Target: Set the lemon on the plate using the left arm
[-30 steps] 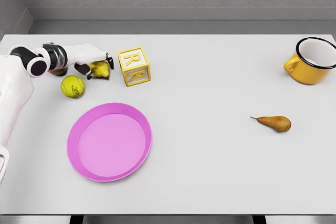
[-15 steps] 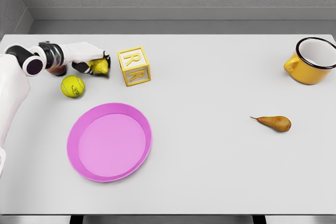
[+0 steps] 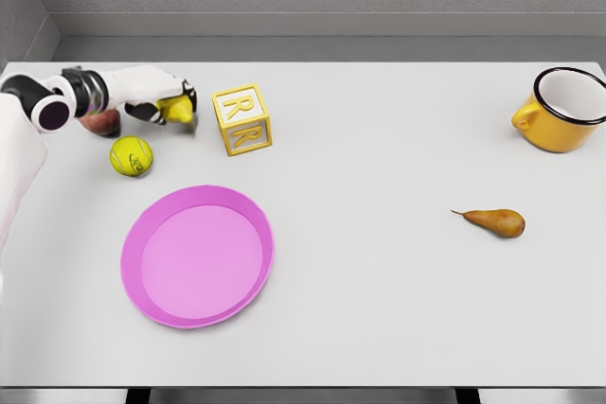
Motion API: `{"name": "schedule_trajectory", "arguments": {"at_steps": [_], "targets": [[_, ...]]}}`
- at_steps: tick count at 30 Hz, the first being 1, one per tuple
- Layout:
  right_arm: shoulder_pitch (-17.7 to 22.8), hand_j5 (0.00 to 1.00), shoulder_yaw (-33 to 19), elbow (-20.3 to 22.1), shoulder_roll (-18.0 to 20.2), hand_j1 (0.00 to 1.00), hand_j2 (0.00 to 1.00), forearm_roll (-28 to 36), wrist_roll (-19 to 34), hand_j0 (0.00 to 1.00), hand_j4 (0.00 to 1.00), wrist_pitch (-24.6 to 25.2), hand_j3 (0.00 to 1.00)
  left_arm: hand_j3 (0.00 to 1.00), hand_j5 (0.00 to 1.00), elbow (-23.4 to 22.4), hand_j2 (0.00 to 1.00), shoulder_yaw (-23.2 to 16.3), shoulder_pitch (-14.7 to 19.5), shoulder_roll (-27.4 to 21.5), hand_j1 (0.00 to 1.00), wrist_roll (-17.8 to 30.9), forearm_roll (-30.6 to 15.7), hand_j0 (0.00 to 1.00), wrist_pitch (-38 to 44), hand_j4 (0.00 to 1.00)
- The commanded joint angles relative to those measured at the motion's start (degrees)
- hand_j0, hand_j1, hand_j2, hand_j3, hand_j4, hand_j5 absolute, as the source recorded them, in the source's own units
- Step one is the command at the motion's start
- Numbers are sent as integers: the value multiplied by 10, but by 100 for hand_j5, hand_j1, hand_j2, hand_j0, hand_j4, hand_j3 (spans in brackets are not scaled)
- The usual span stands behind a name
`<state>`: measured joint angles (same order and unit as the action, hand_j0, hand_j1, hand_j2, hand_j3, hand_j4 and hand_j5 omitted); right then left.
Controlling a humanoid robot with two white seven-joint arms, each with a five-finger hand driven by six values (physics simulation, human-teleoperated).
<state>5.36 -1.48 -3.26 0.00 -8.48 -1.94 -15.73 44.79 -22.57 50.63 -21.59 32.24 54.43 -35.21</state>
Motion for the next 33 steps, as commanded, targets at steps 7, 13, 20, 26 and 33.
{"name": "schedule_trajectory", "arguments": {"at_steps": [7, 13, 20, 26, 33], "targets": [[0, 100, 0, 0, 0, 100, 100, 0, 0, 100, 100, 0, 100, 47, 47, 57, 47, 10, -18, -42, 47, 0, -42, 47, 2, 47], [0, 100, 0, 0, 0, 100, 100, 0, 0, 100, 100, 0, 100, 47, 47, 104, 47, 10, -40, -64, 47, 0, -70, 47, 2, 47], [0, 100, 0, 0, 0, 100, 100, 0, 0, 100, 100, 0, 100, 47, 47, 175, 47, 10, -68, -100, 47, 0, -112, 47, 2, 47], [0, 100, 0, 0, 0, 100, 100, 0, 0, 100, 100, 0, 100, 46, 46, 229, 46, 10, -96, -133, 46, 0, -158, 46, 2, 46], [0, 100, 0, 0, 0, 100, 100, 0, 0, 100, 100, 0, 100, 46, 46, 274, 46, 10, -121, -148, 46, 0, -173, 46, 2, 46]]}}
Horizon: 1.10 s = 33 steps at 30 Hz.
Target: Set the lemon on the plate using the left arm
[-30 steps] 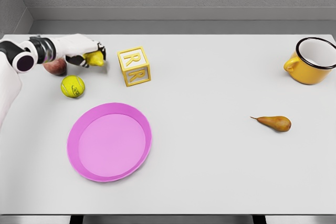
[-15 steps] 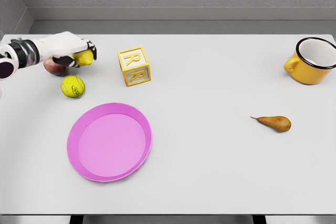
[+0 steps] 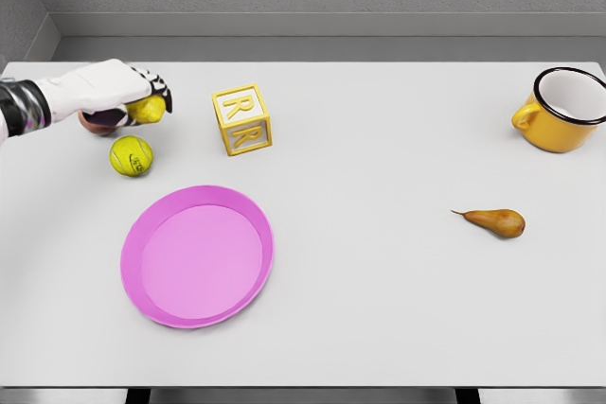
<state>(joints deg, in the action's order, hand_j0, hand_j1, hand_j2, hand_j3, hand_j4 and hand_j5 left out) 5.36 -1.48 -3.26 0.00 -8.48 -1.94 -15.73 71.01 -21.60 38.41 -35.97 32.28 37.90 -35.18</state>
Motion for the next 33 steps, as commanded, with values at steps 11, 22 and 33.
{"name": "schedule_trajectory", "arguments": {"at_steps": [11, 22, 33], "targets": [[0, 100, 0, 0, 0, 100, 100, 0, 0, 100, 100, 0, 100, 46, 46, 130, 46, 33, -87, -39, 46, 0, -32, 46, 2, 46], [0, 100, 0, 0, 0, 100, 100, 0, 0, 100, 100, 0, 100, 46, 46, 253, 46, 68, -188, -68, 46, 0, -53, 46, 2, 46], [0, 100, 0, 0, 0, 100, 100, 0, 0, 100, 100, 0, 100, 46, 46, 321, 46, 67, -264, -60, 46, 0, -48, 46, 2, 46]]}}
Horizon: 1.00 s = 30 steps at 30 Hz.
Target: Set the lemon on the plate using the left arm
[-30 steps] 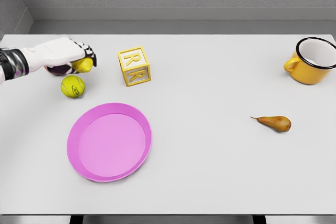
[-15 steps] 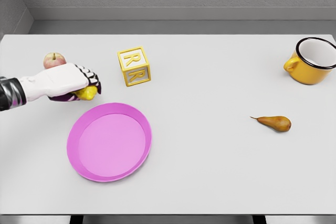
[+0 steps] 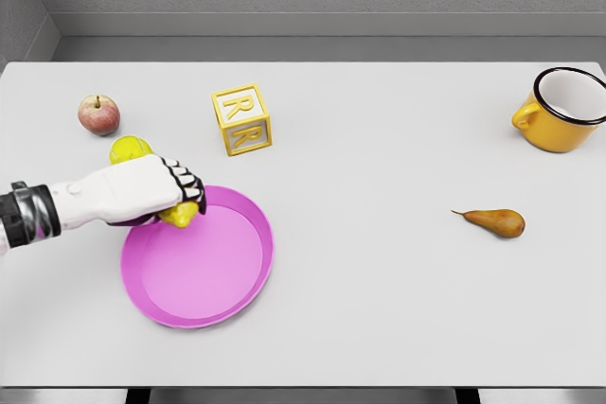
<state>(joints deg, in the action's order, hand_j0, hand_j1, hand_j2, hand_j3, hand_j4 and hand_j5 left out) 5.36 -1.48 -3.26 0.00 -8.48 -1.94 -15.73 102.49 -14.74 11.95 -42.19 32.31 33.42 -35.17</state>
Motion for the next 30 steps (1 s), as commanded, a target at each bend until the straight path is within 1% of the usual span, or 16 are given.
{"name": "schedule_trajectory", "arguments": {"at_steps": [1, 3, 5, 7, 8, 9, 10, 11, 21, 22, 23, 24, 25, 27, 28, 30], "targets": [[0, 100, 0, 0, 0, 100, 100, 0, 0, 100, 100, 0, 100, 47, 47, 6, 47, -2, 0, 2, 47, -1, -3, 47, 2, 47], [0, 100, 0, 0, 0, 100, 100, 0, 0, 100, 100, 0, 100, 50, 50, 6, 50, -2, -1, 3, 50, -1, -4, 50, 2, 50], [0, 100, 0, 0, 0, 100, 100, 0, 0, 100, 100, 0, 100, 57, 57, 6, 57, -2, -1, 2, 57, -1, -5, 57, 2, 57], [0, 100, 0, 0, 0, 100, 100, 0, 0, 100, 100, 0, 100, 79, 79, 6, 79, -2, 0, 2, 79, -1, -6, 79, 2, 79], [0, 100, 0, 0, 0, 100, 100, 0, 0, 100, 100, 0, 100, 82, 82, 6, 82, -2, 2, 2, 82, -1, -6, 82, 2, 82], [0, 100, 0, 0, 0, 100, 100, 0, 0, 100, 100, 0, 100, 90, 90, 6, 90, -2, 3, 2, 90, -1, -6, 90, 2, 90], [0, 100, 0, 0, 0, 100, 100, 0, 0, 100, 100, 0, 100, 91, 91, 6, 91, -2, 2, 2, 91, -1, -6, 91, 2, 91], [0, 100, 0, 0, 0, 100, 100, 0, 0, 100, 100, 0, 100, 96, 96, 6, 96, -2, 3, 2, 96, -1, -6, 96, 2, 96], [0, 100, 0, 0, 0, 100, 100, 0, 0, 100, 100, 0, 100, 96, 96, 6, 96, 2, 7, -4, 96, -3, -9, 96, 2, 96], [0, 100, 0, 0, 0, 100, 100, 0, 0, 100, 100, 0, 100, 96, 96, 6, 96, 3, 9, -6, 96, -2, -27, 96, 2, 96], [0, 100, 0, 0, 0, 100, 100, 0, 0, 100, 100, 0, 100, 100, 100, 6, 100, 5, 11, -25, 100, -3, -51, 100, 2, 100], [0, 100, 0, 0, 0, 100, 100, 0, 0, 100, 100, 0, 100, 100, 100, 5, 100, 5, 17, -54, 100, -3, -83, 100, 2, 100], [0, 100, 0, 0, 0, 100, 100, 0, 0, 100, 100, 0, 100, 100, 100, 4, 100, 6, 24, -77, 100, -2, -101, 100, 2, 100], [0, 100, 0, 0, 0, 100, 100, 0, 0, 100, 100, 0, 100, 100, 100, -11, 100, 4, 52, -111, 100, -2, -122, 100, 2, 100], [0, 100, 0, 0, 0, 100, 100, 0, 0, 100, 100, 0, 100, 100, 100, -26, 100, 4, 61, -113, 100, -2, -122, 100, 2, 100], [0, 100, 0, 0, 0, 100, 100, 0, 0, 100, 100, 0, 100, 100, 100, -27, 100, -2, 65, -106, 100, -3, -123, 100, 2, 100]]}}
